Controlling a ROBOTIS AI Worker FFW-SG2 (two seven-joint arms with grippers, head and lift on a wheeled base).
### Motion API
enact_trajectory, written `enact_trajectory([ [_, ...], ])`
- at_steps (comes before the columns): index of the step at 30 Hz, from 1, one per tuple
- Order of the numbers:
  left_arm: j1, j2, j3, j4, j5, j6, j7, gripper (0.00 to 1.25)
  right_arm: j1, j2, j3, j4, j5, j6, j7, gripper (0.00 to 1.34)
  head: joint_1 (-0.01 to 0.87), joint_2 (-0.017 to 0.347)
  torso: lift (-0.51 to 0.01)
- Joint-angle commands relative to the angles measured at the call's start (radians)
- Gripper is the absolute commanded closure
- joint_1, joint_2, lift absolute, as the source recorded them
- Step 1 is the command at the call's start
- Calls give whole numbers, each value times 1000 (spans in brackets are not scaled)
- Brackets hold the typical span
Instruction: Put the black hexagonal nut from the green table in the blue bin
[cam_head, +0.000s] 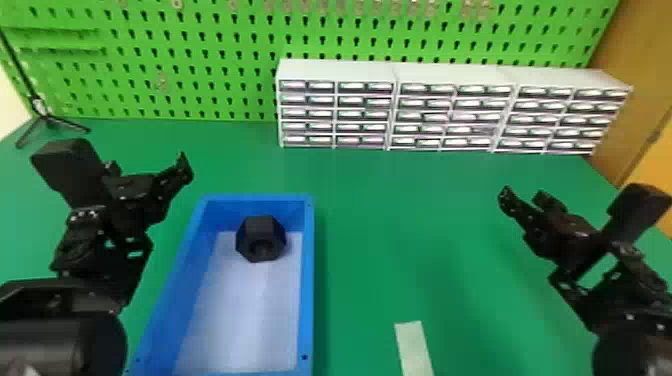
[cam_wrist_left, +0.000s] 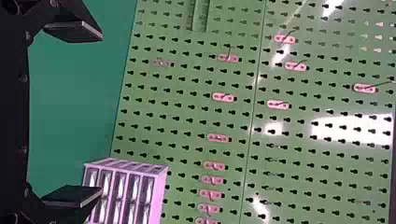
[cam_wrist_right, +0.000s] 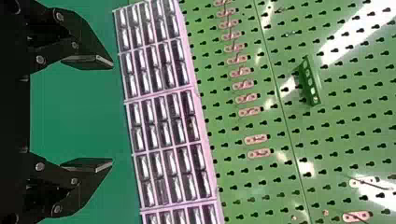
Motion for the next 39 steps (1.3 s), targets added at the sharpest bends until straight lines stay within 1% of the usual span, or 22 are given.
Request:
enact_trajectory([
  [1,-2,0,-3,0,0,0,0,125,0,2,-1,0,0,0,0,516,692,8,-97],
  [39,-11,0,-8,3,0,0,-6,125,-3,2,2,0,9,0,0,516,692,8,-97],
])
